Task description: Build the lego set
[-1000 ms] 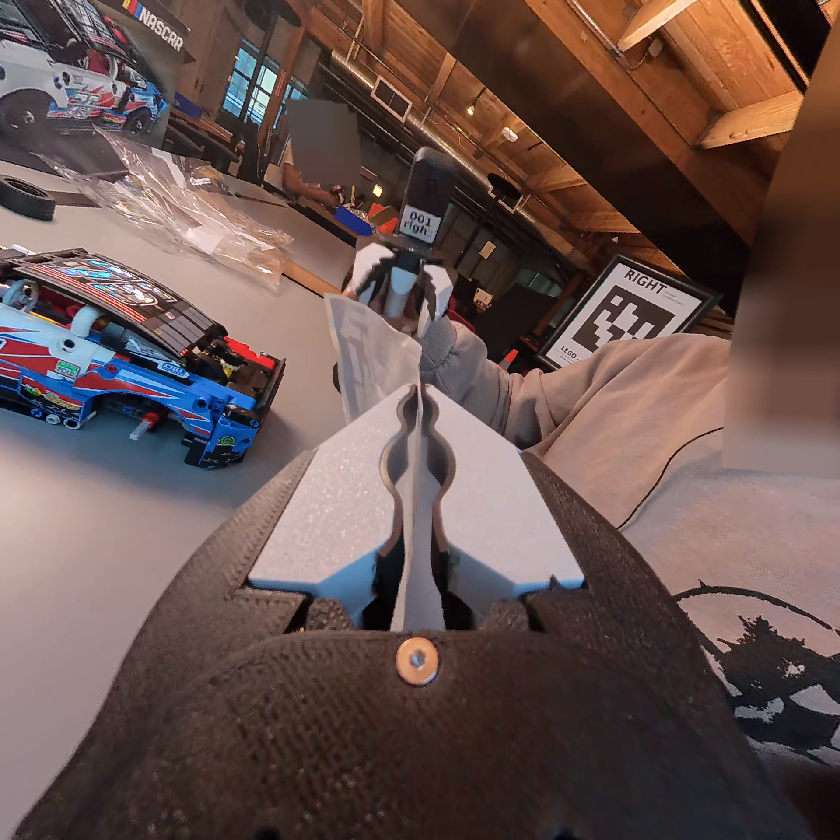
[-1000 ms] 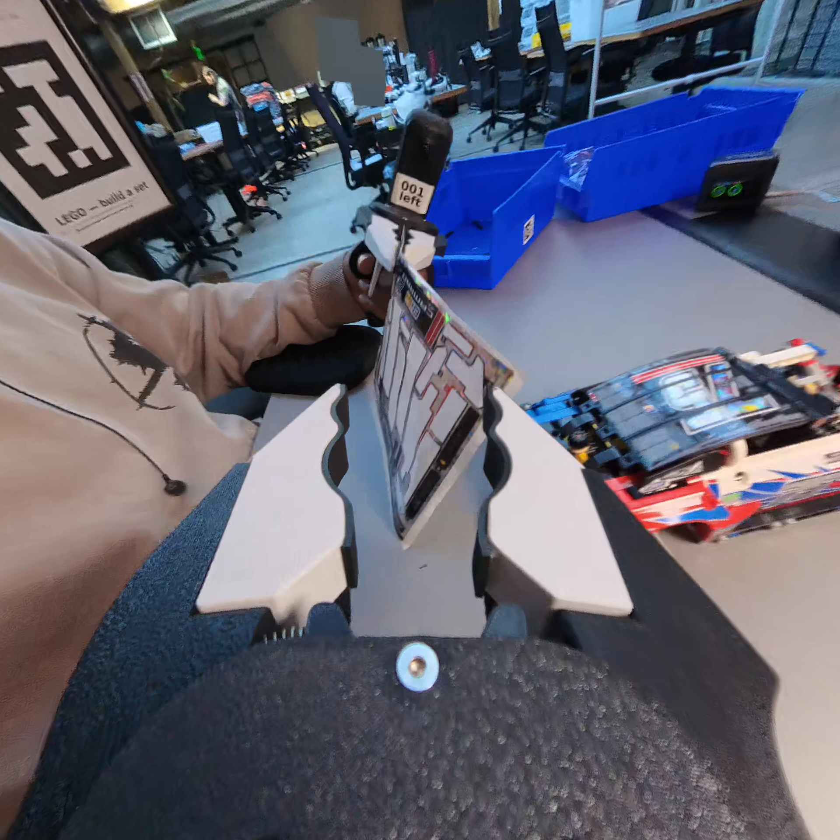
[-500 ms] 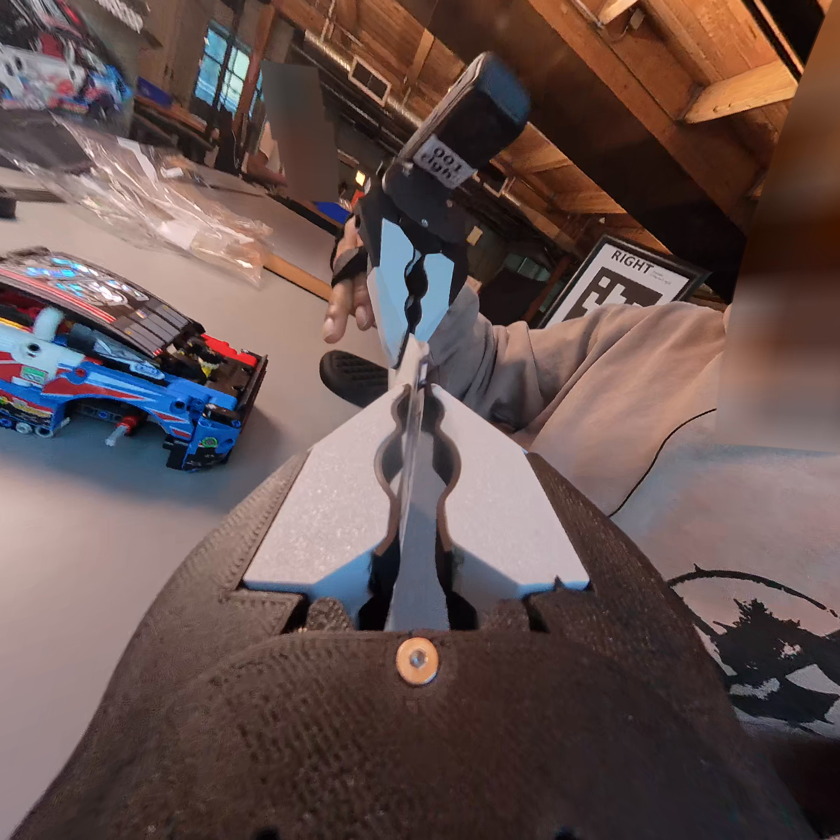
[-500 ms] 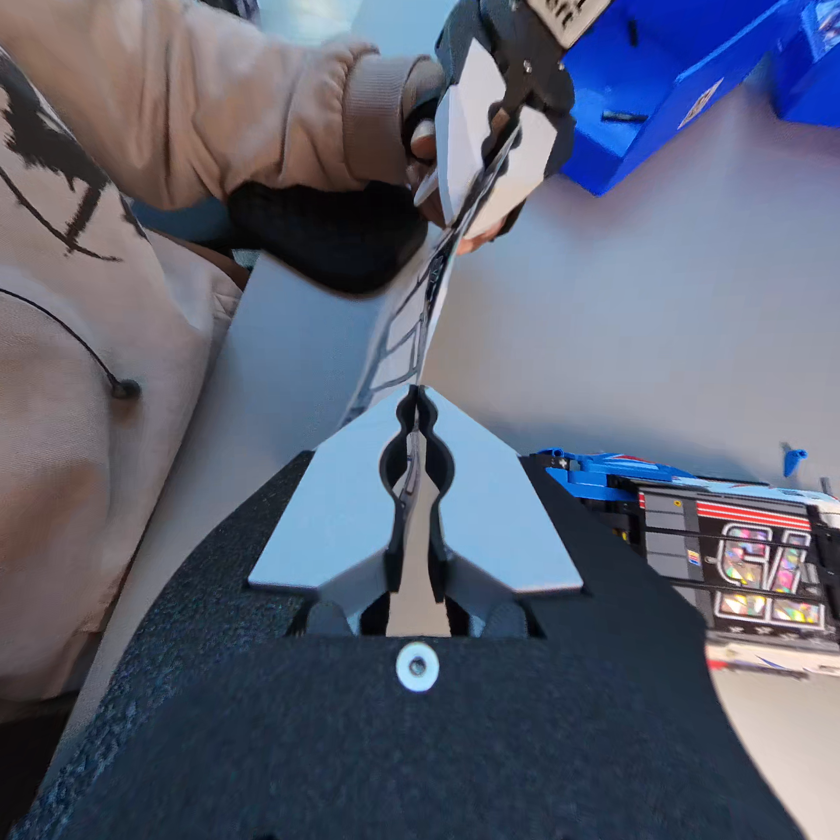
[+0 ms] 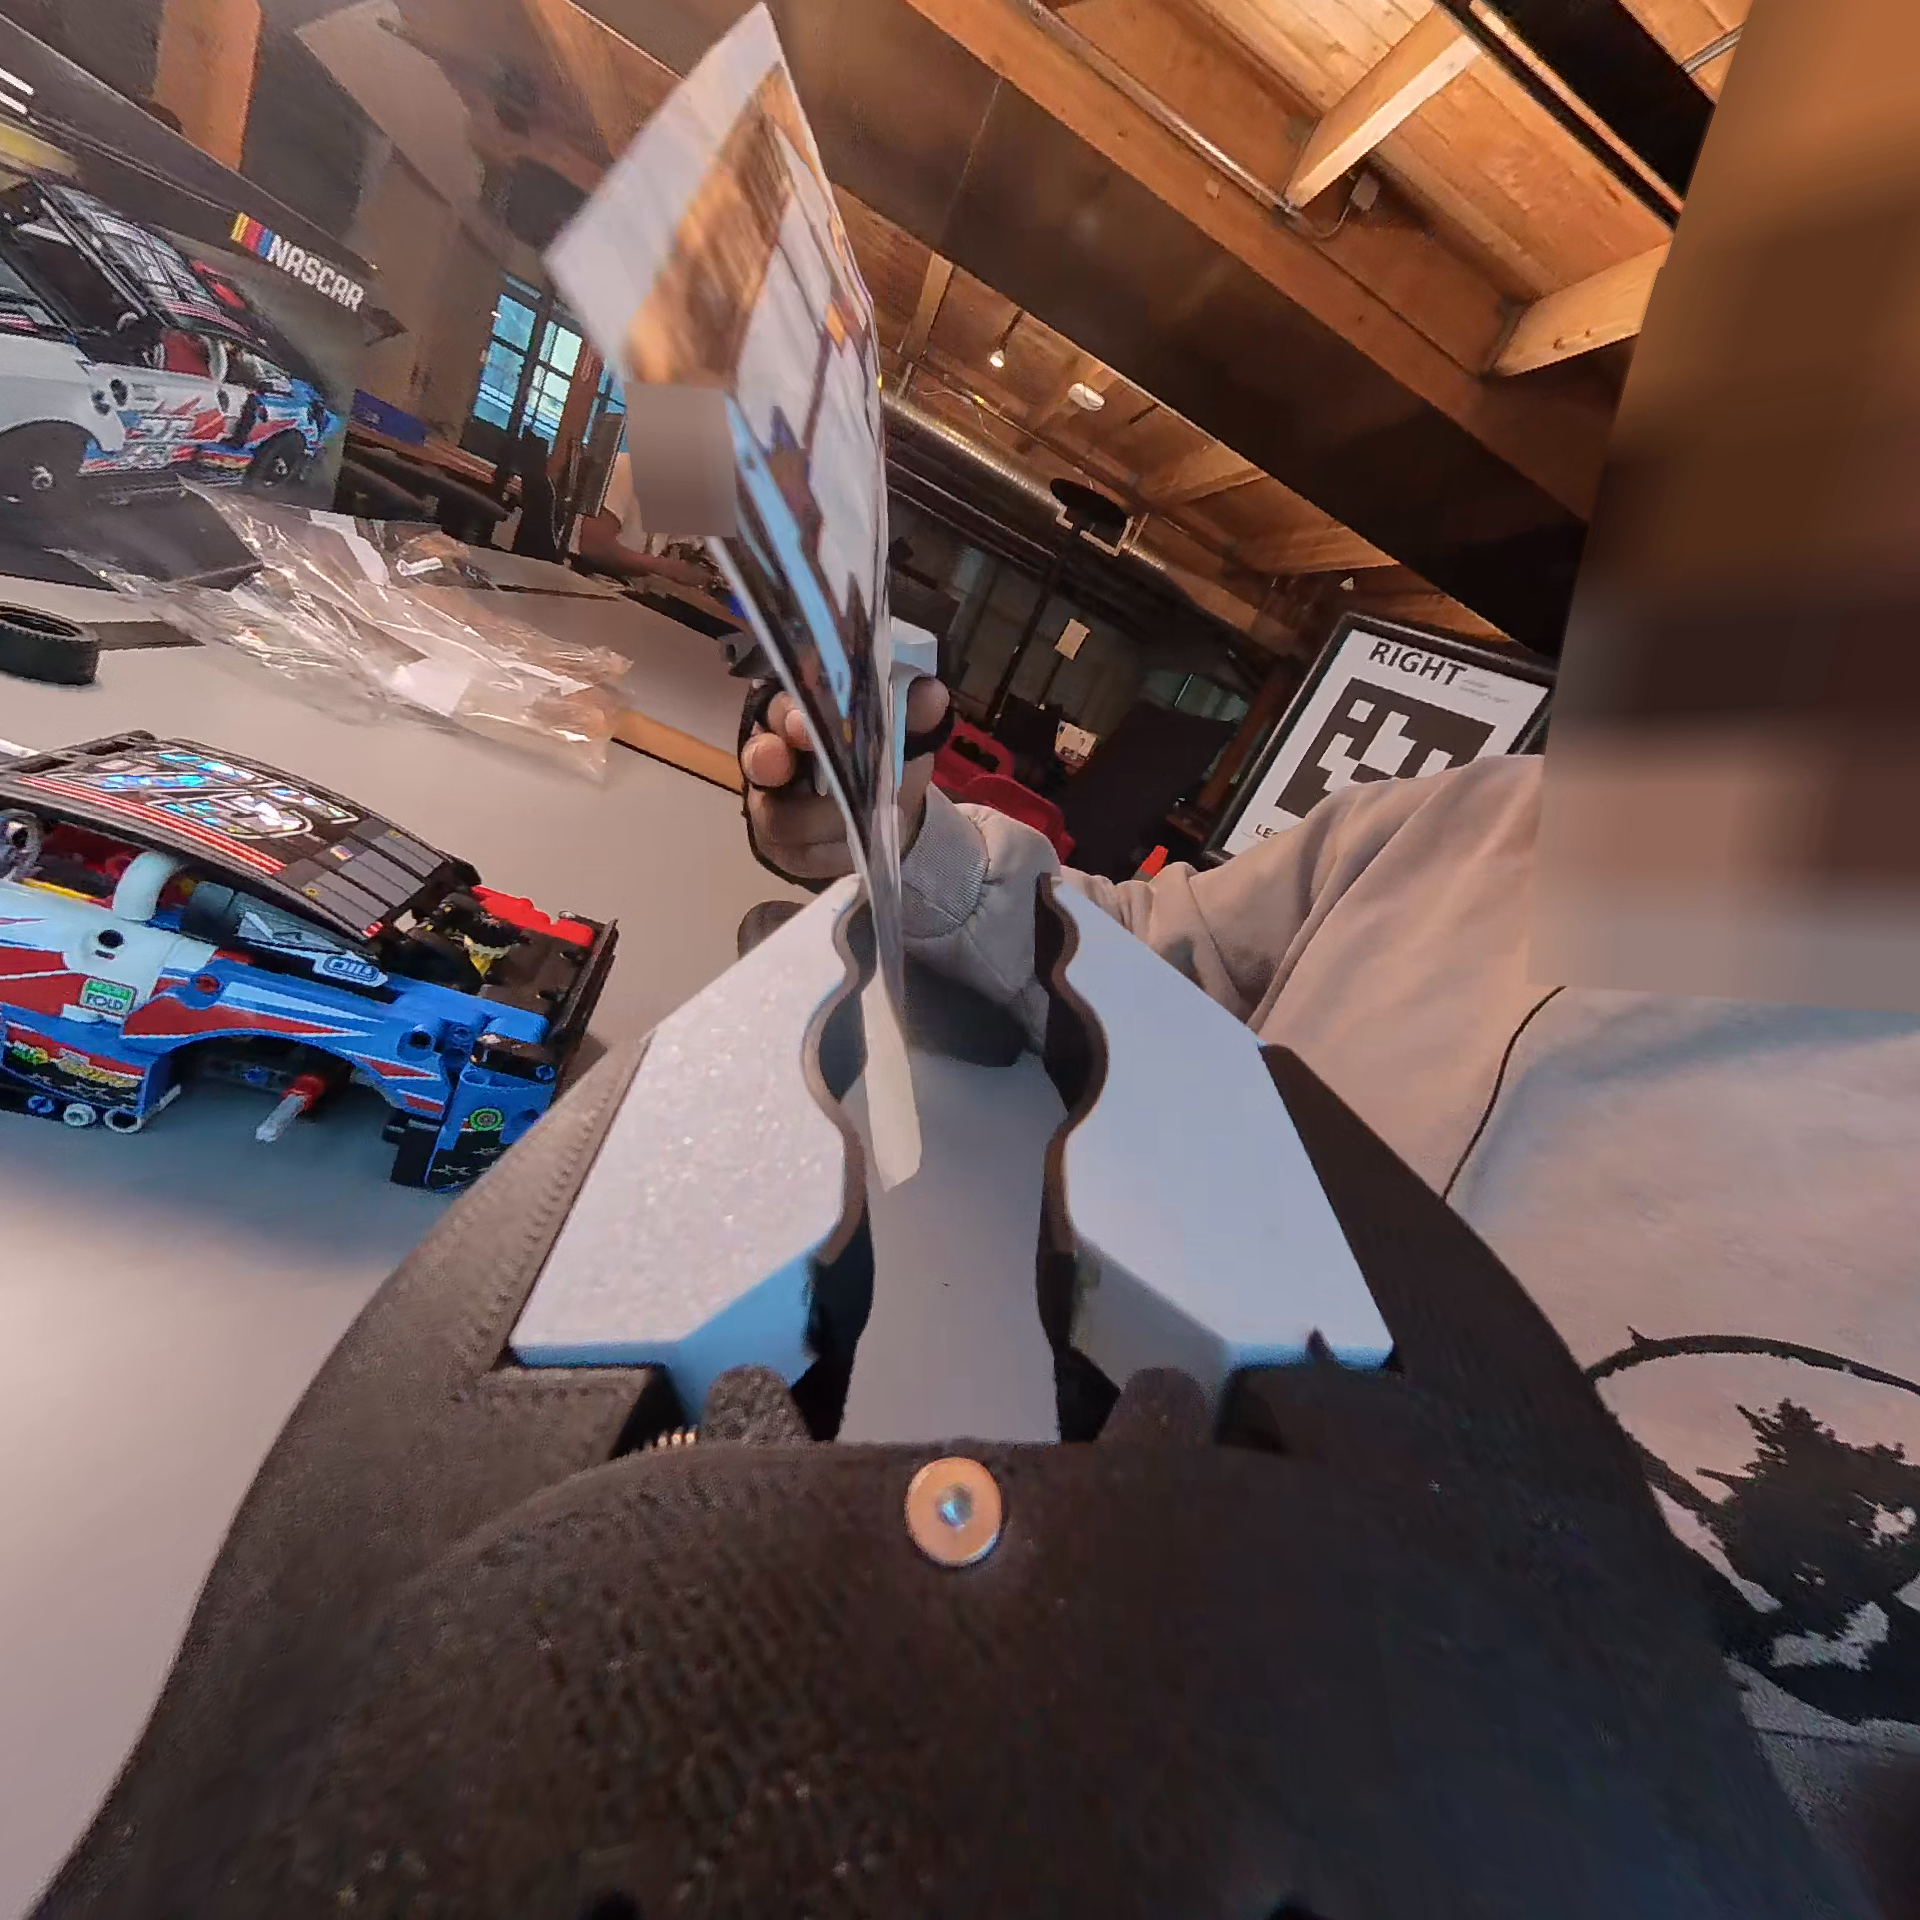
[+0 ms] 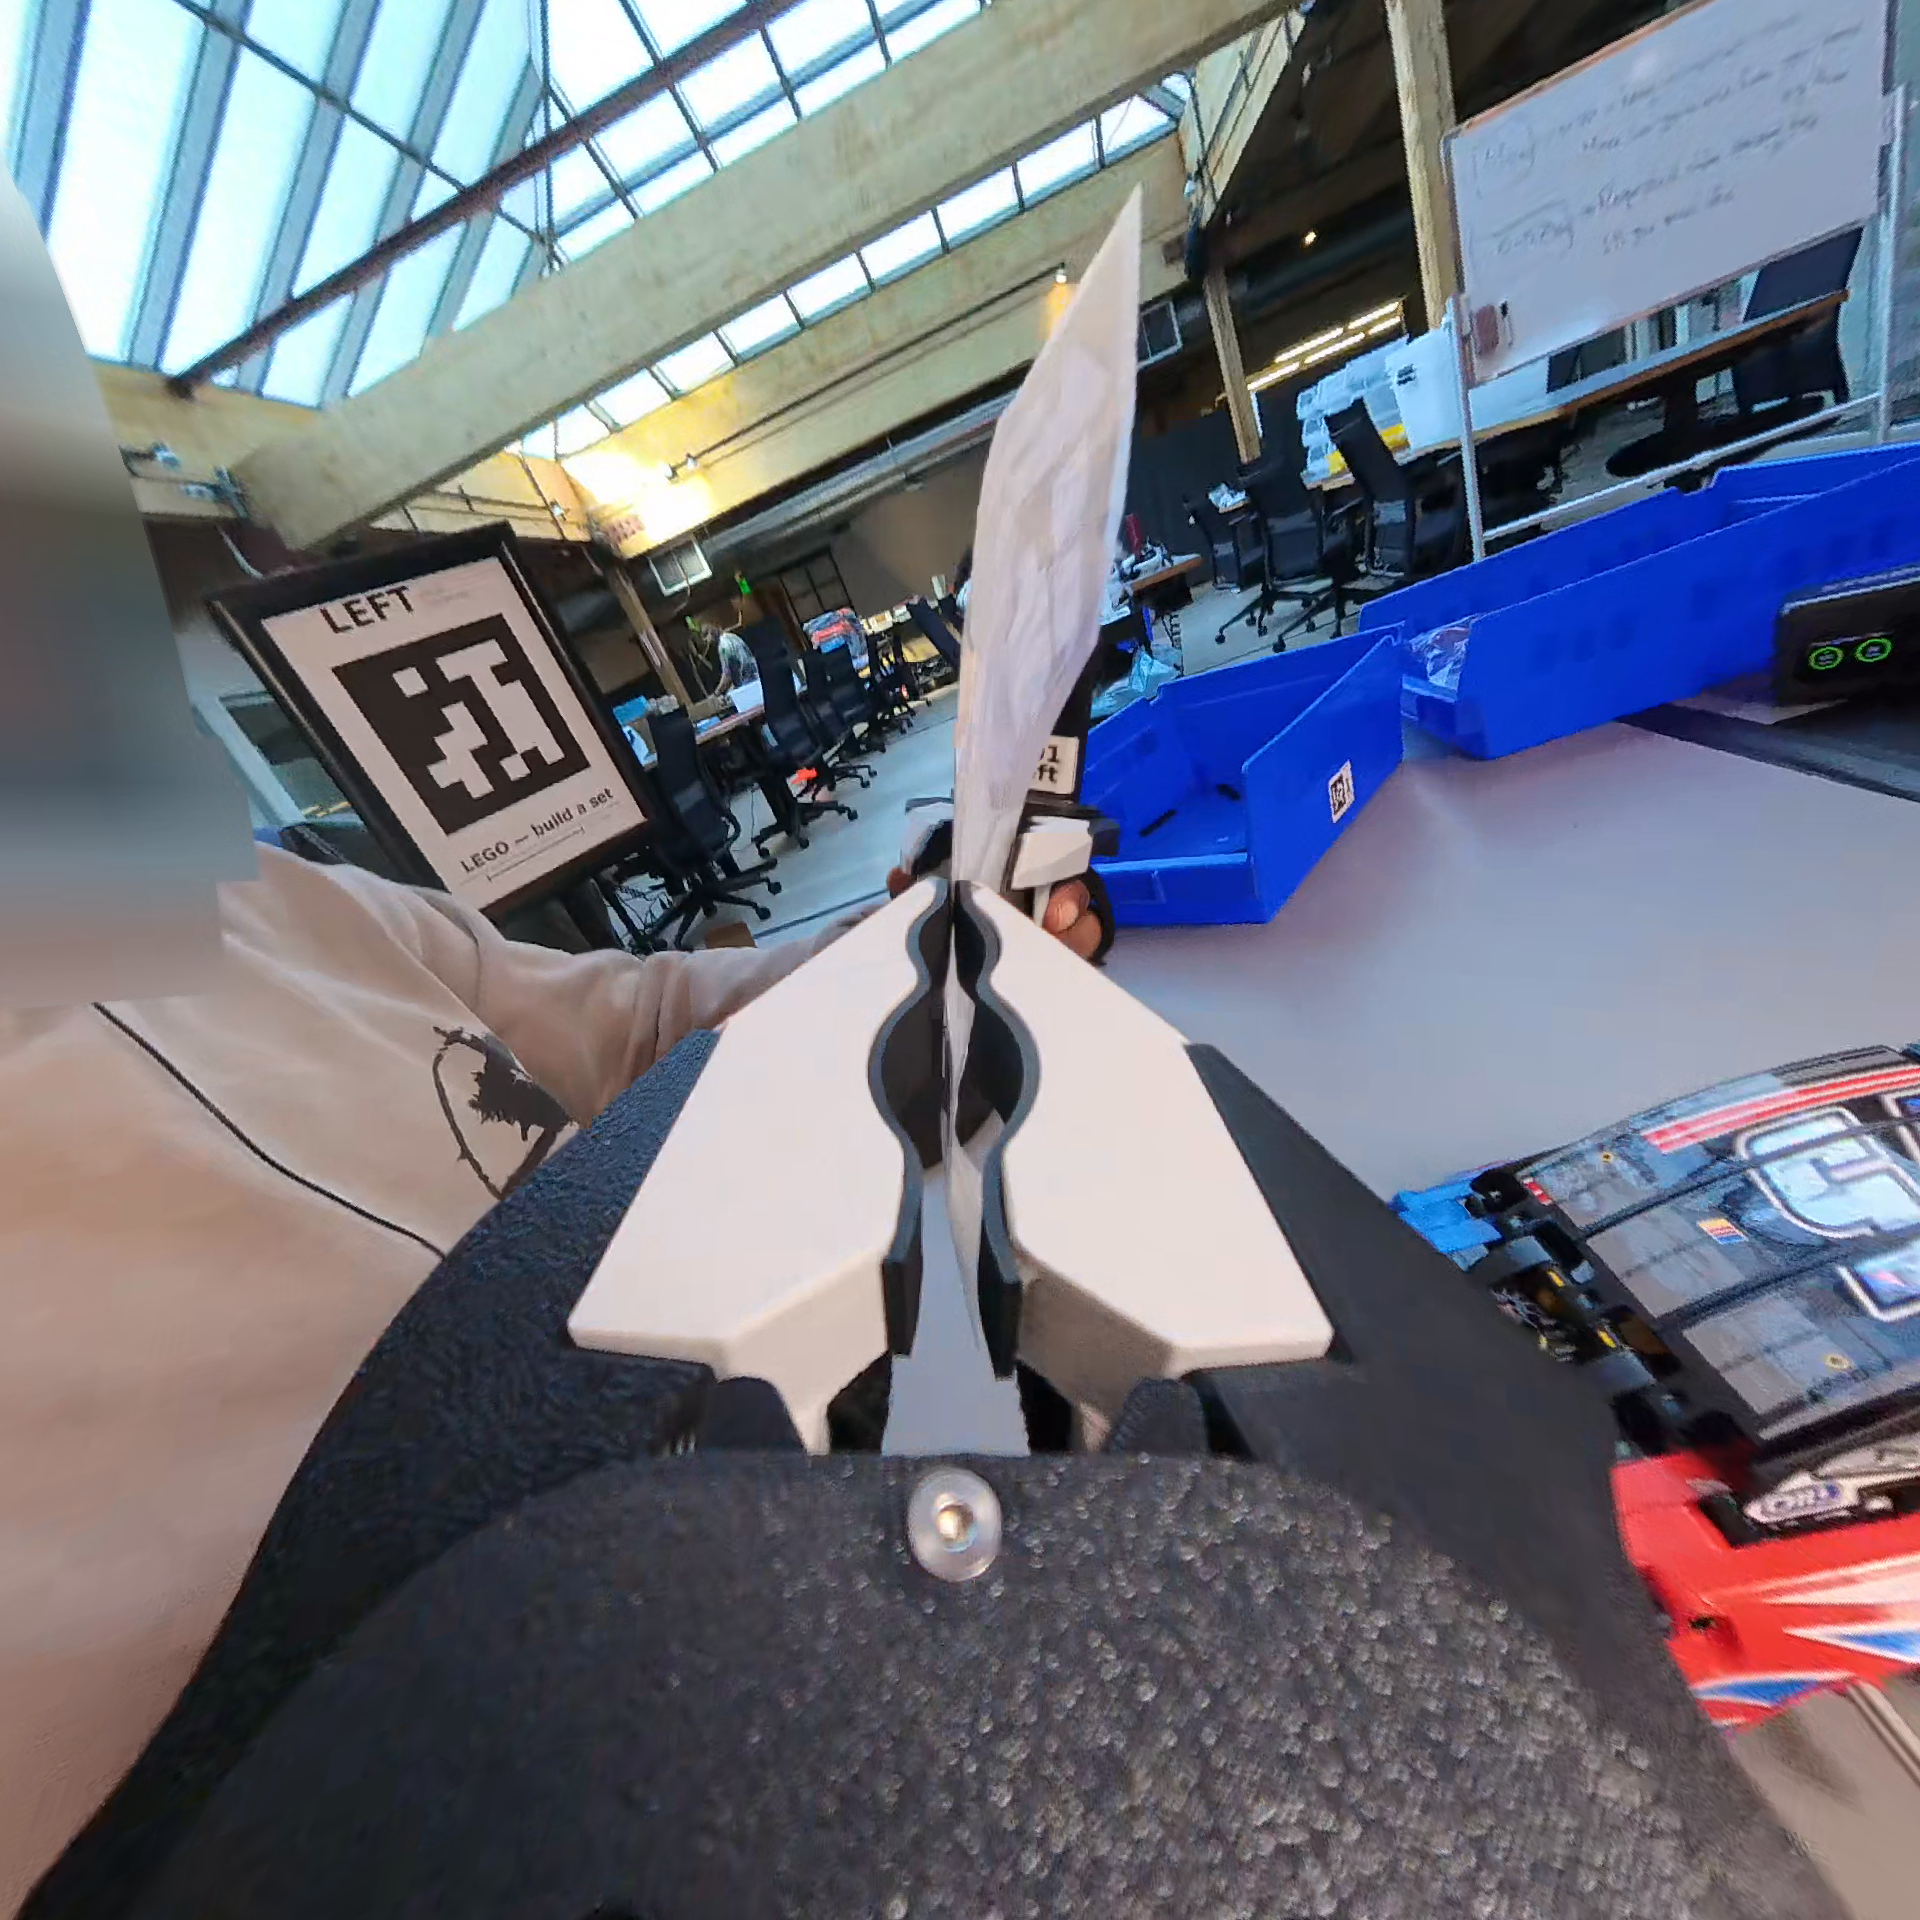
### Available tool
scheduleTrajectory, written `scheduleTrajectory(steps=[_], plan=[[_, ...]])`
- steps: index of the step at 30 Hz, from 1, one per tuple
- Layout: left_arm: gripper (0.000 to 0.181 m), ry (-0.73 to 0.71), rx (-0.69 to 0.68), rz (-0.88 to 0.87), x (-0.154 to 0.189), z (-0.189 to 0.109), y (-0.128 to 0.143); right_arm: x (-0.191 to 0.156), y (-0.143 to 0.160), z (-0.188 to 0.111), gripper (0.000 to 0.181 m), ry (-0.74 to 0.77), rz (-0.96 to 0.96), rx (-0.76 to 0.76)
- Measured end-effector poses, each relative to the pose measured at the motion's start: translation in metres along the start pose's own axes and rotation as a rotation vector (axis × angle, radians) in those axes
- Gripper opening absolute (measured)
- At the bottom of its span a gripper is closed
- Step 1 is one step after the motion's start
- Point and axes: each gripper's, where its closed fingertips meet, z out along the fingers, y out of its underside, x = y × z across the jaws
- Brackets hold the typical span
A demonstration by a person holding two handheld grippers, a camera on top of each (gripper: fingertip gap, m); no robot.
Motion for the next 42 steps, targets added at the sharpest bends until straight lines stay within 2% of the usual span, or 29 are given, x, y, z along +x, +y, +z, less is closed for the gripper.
scheduleTrajectory(steps=[3,4,13,27,42], plan=[[0.001,-0.055,0.006,0.034,-0.007,0.008,0.001,-0.002,0.001,-0.002,0.0,-0.021,0.013,0.028],[0.0,-0.066,0.014,0.046,-0.008,0.009,-0.001,-0.002,0.001,-0.003,0.0,-0.025,0.014,0.029],[0.0,-0.158,0.053,0.115,-0.015,0.004,-0.011,0.012,0.027,-0.008,0.0,0.032,-0.015,-0.069],[0.0,-0.205,0.045,0.078,-0.024,-0.001,-0.009,0.025,0.036,-0.009,0.0,0.061,0.039,-0.079],[0.0,-0.296,0.077,-0.135,-0.053,-0.012,-0.003,0.034,0.046,-0.006,0.0,0.061,0.155,-0.082]])
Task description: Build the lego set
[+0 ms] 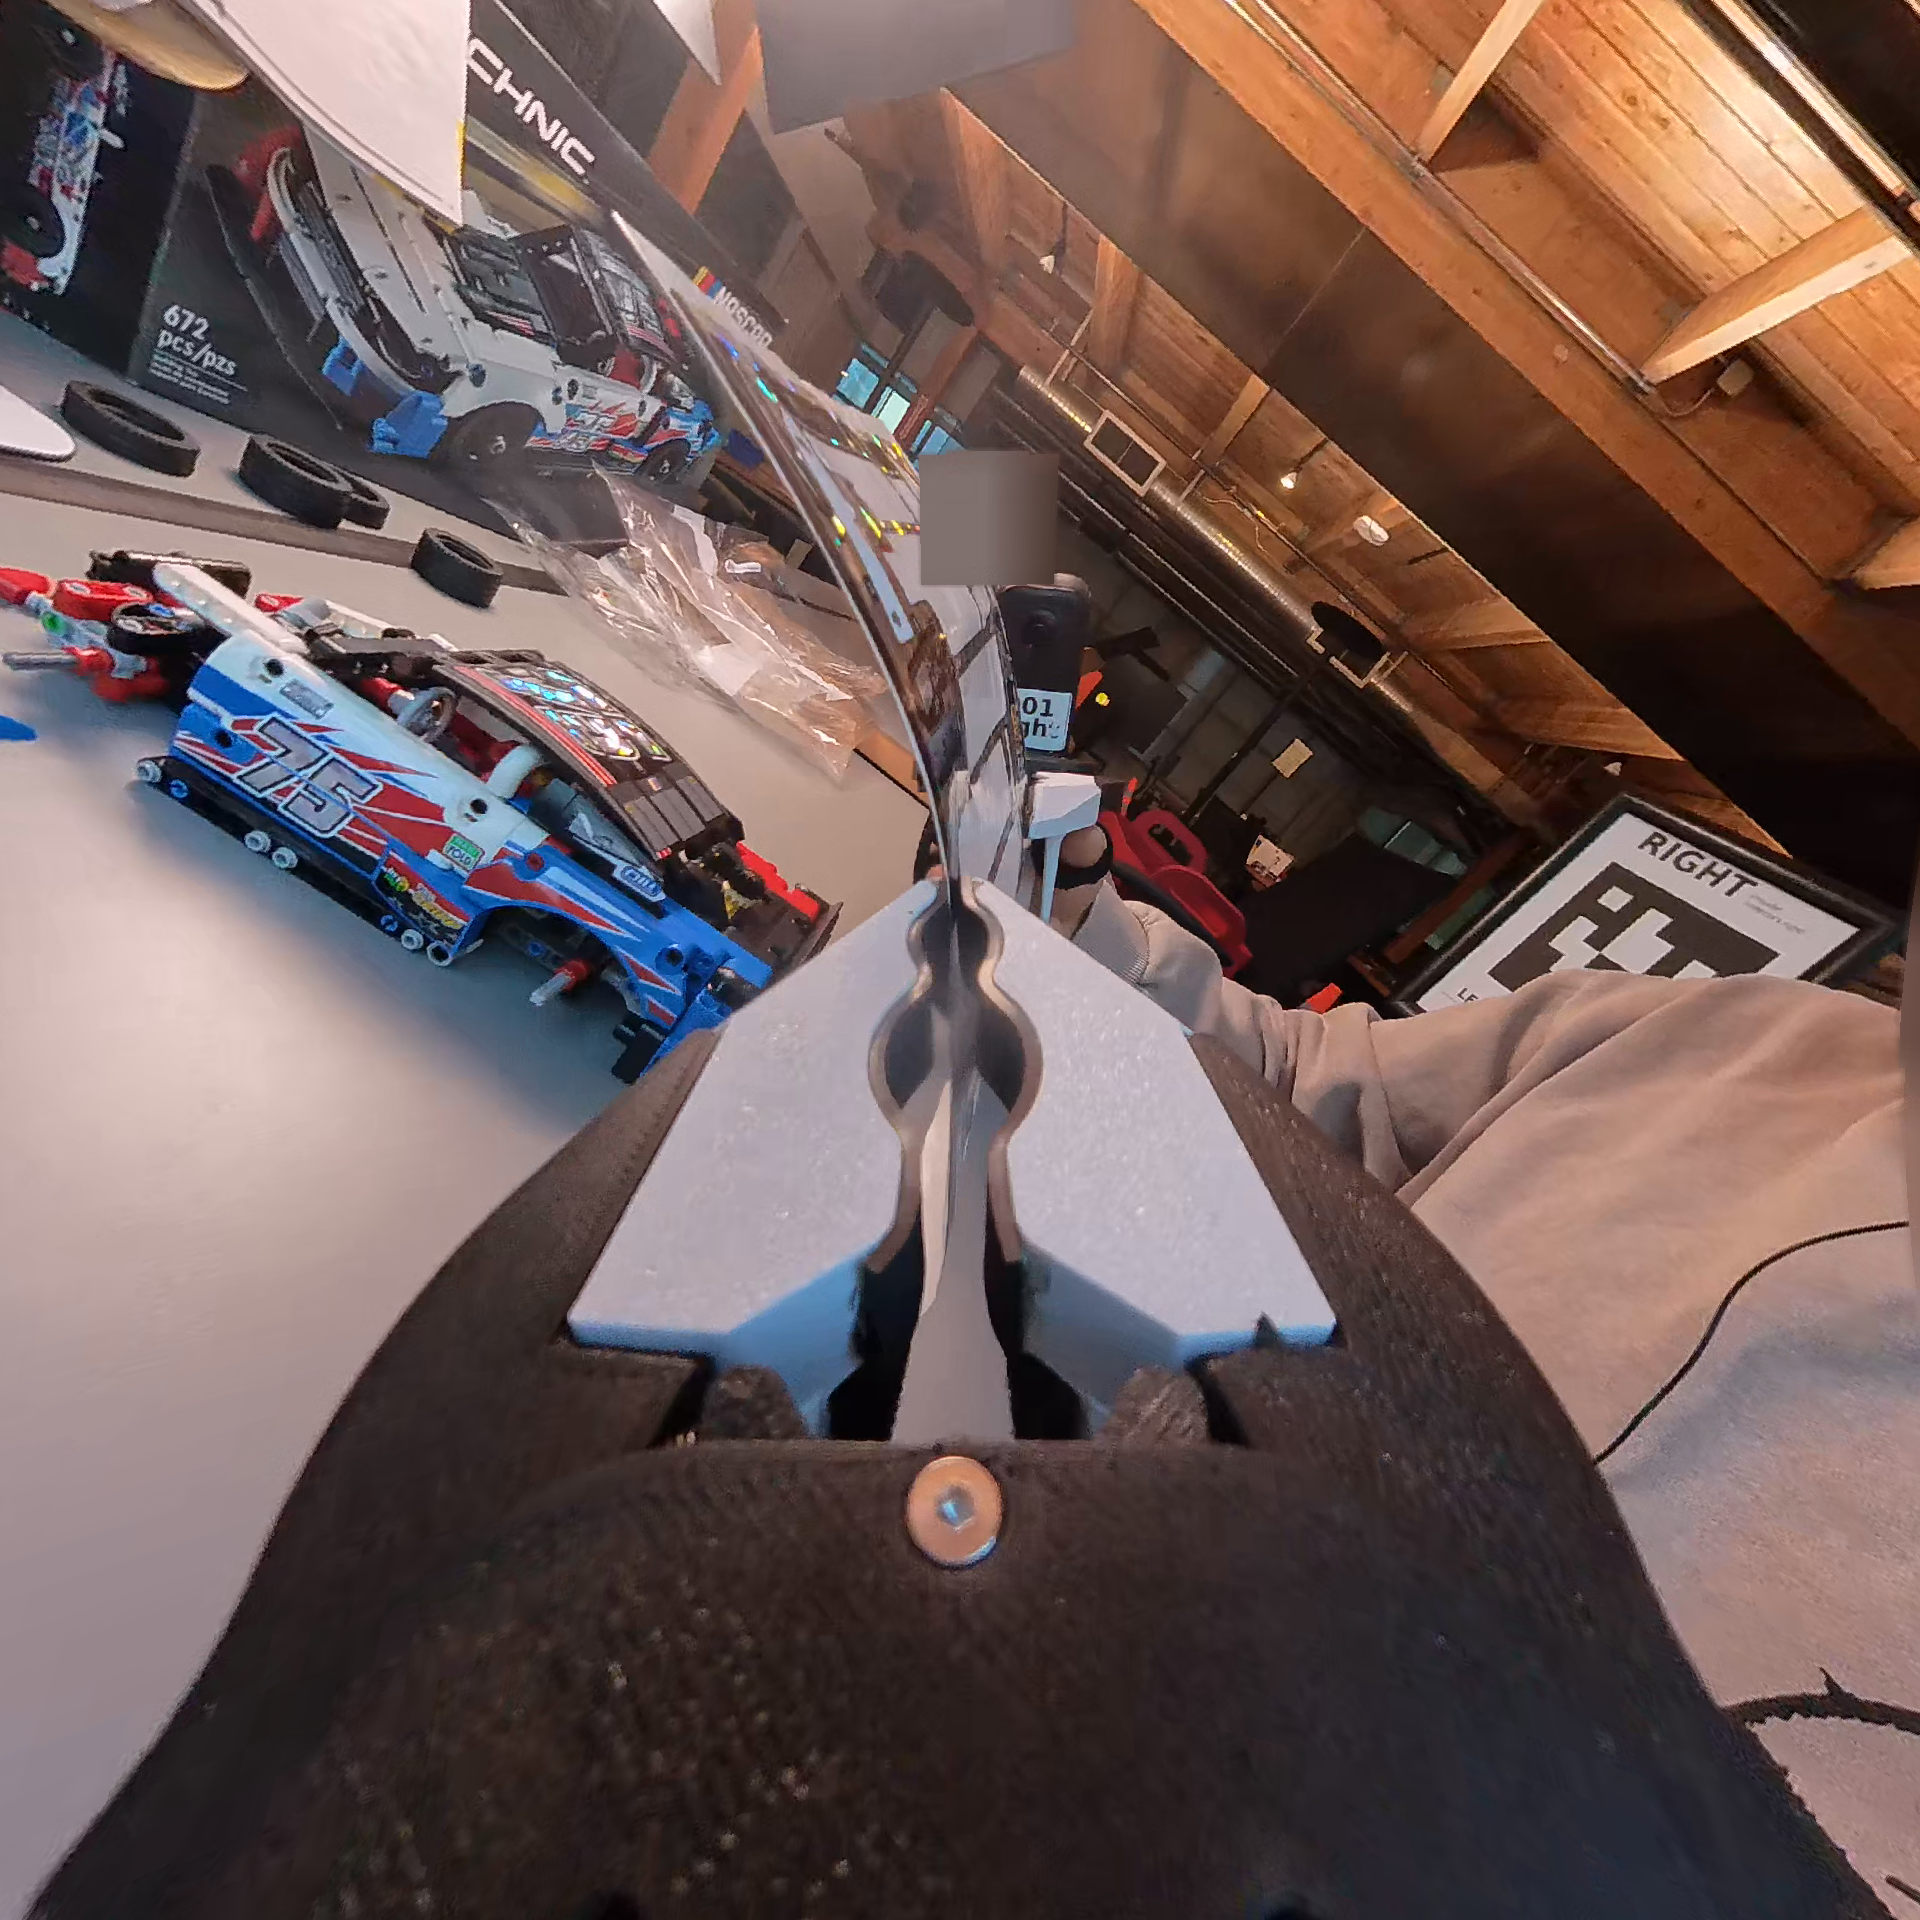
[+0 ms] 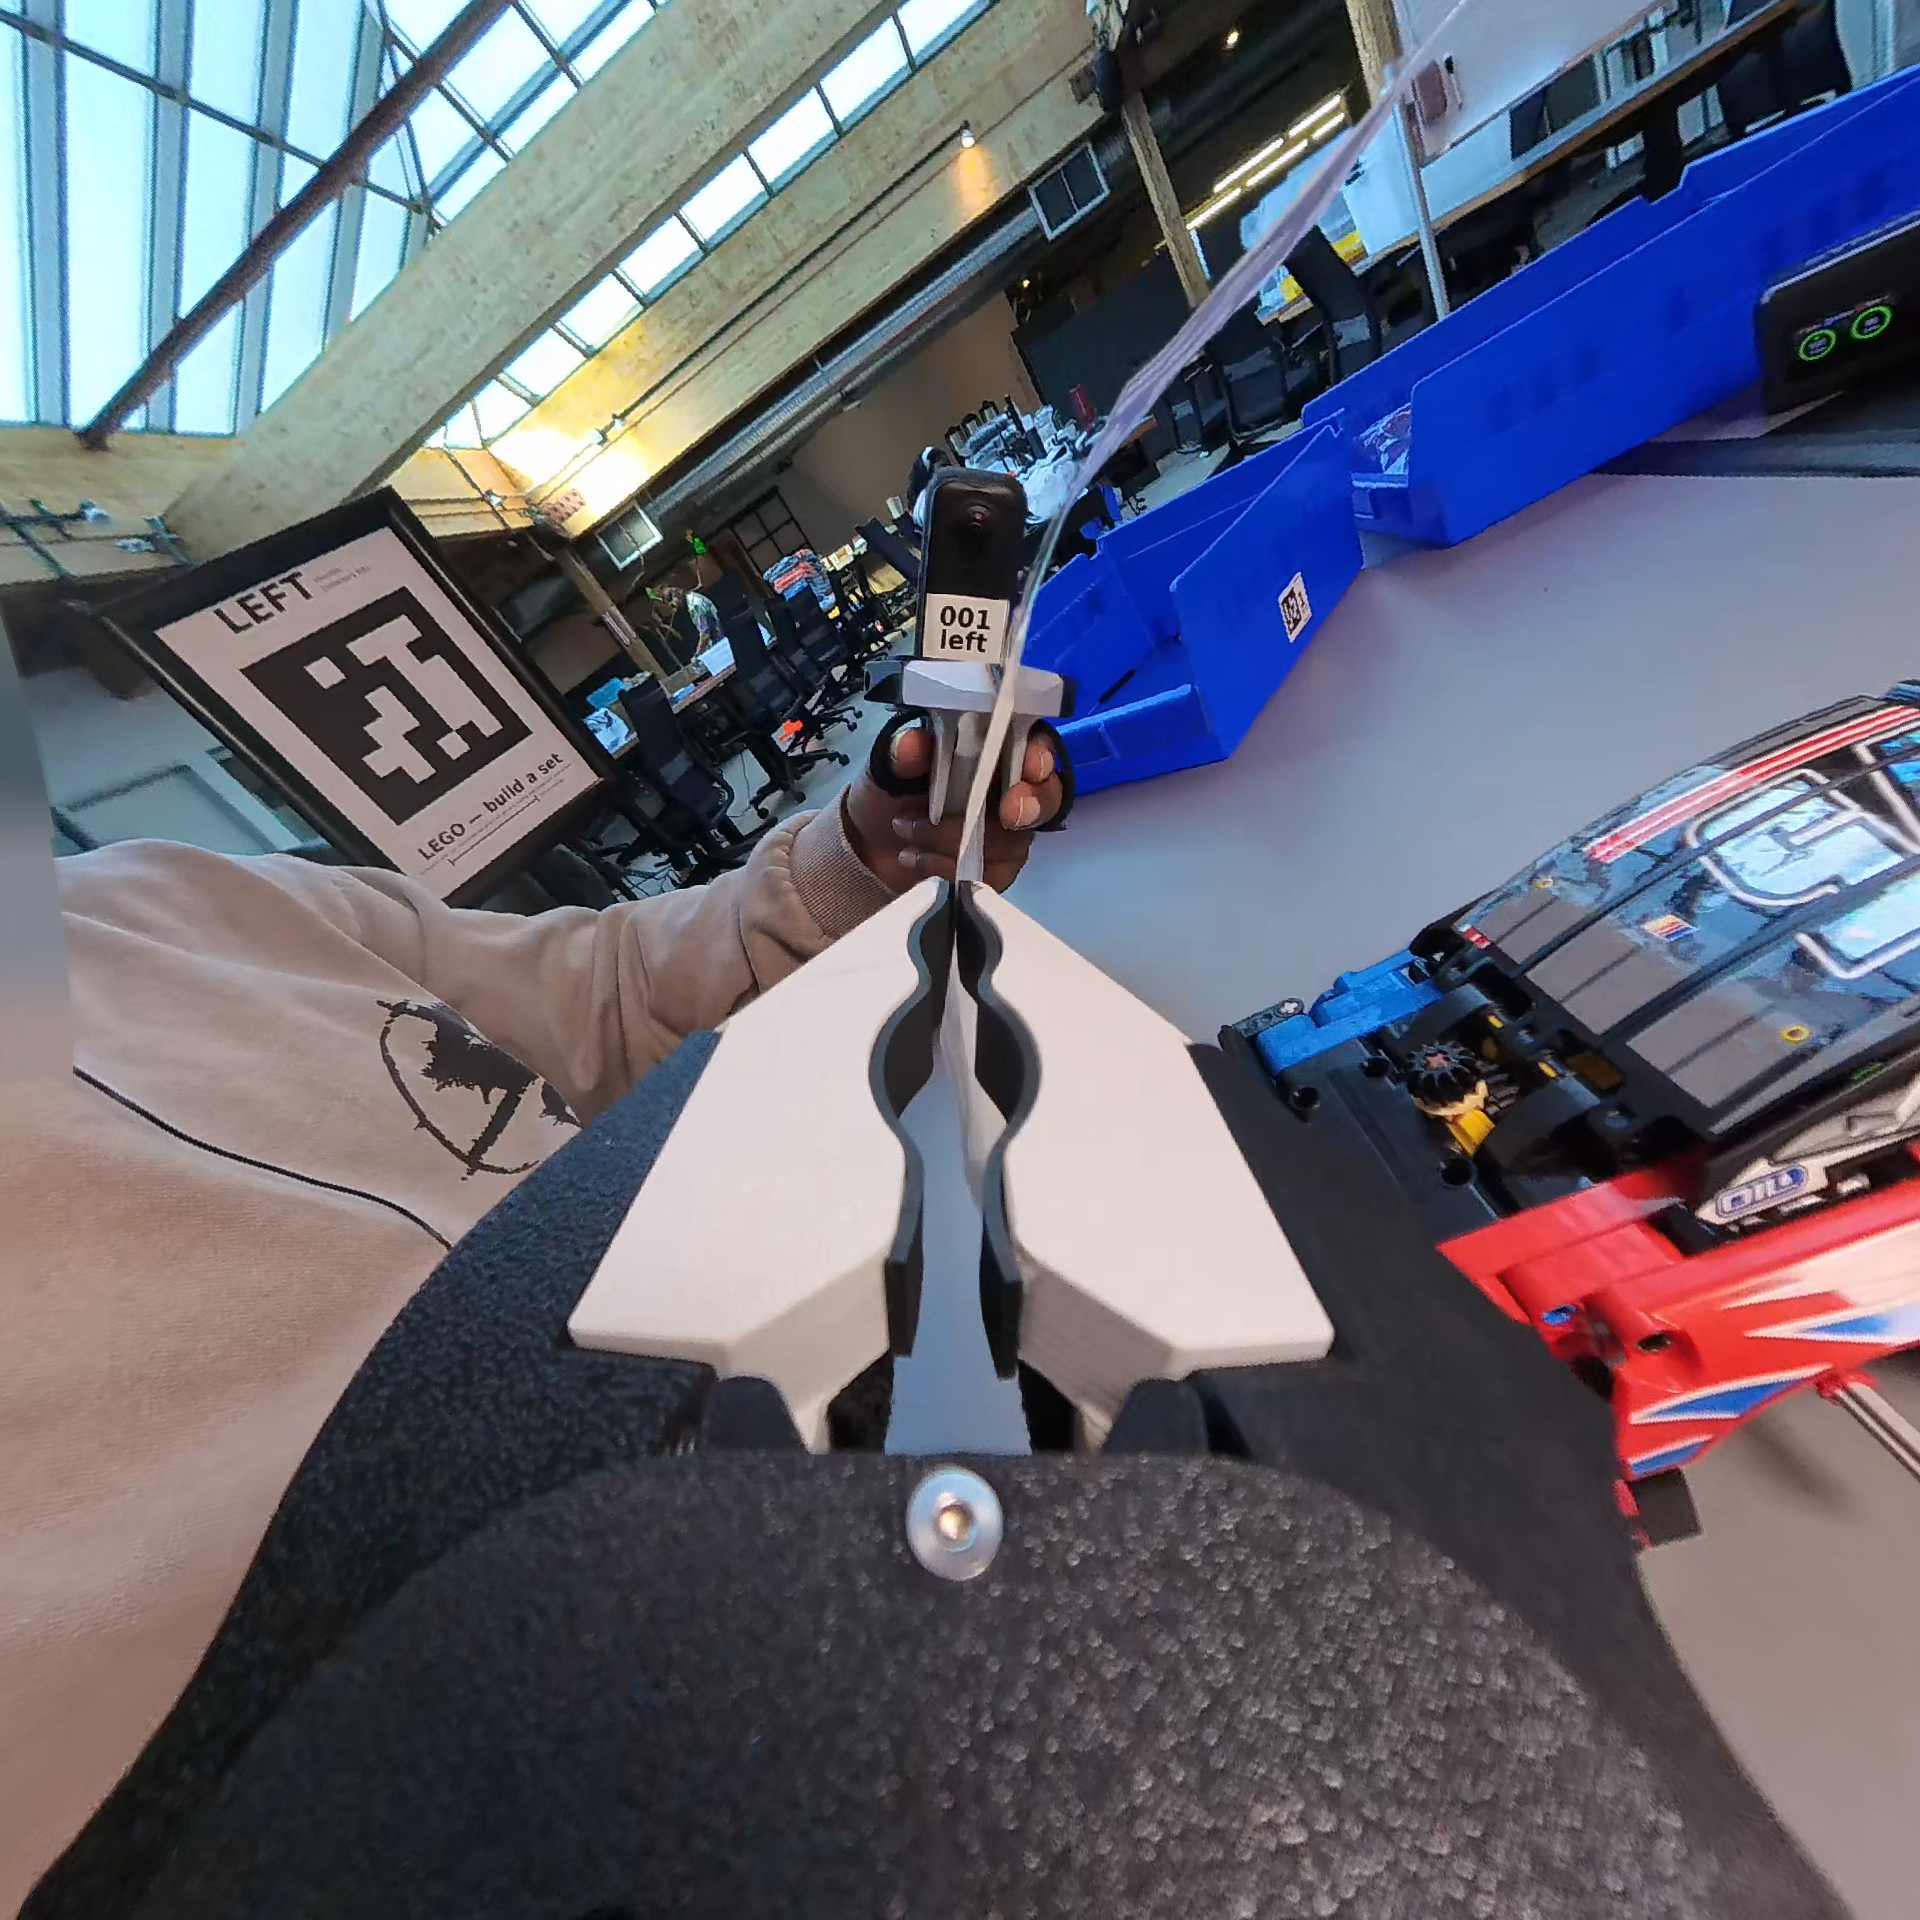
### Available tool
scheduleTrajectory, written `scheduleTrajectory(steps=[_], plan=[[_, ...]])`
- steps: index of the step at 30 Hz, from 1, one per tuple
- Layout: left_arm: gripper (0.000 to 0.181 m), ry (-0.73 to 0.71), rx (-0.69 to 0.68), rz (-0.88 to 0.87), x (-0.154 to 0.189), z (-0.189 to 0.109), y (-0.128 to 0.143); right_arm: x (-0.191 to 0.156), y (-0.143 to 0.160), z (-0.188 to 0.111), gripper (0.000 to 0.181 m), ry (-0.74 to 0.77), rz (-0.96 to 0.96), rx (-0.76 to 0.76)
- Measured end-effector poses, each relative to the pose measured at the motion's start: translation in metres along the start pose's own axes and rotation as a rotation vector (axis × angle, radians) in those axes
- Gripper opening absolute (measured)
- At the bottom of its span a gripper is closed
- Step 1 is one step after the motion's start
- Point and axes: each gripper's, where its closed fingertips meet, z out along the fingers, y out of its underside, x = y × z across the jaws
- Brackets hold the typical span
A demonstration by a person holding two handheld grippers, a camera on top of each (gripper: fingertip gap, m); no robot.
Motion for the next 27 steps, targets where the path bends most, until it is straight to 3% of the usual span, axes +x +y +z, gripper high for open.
scheduleTrajectory(steps=[10,18,27], plan=[[0.0,-0.183,-0.074,-0.156,-0.042,-0.003,0.021,0.037,0.019,-0.001,0.0,0.135,0.229,-0.049],[0.0,-0.28,-0.134,-0.156,-0.058,-0.002,0.034,0.055,0.035,-0.005,0.0,0.259,0.236,-0.126],[0.0,-0.294,-0.15,-0.149,-0.061,0.0,0.037,0.062,0.039,-0.009,0.0,0.311,0.214,-0.152]])
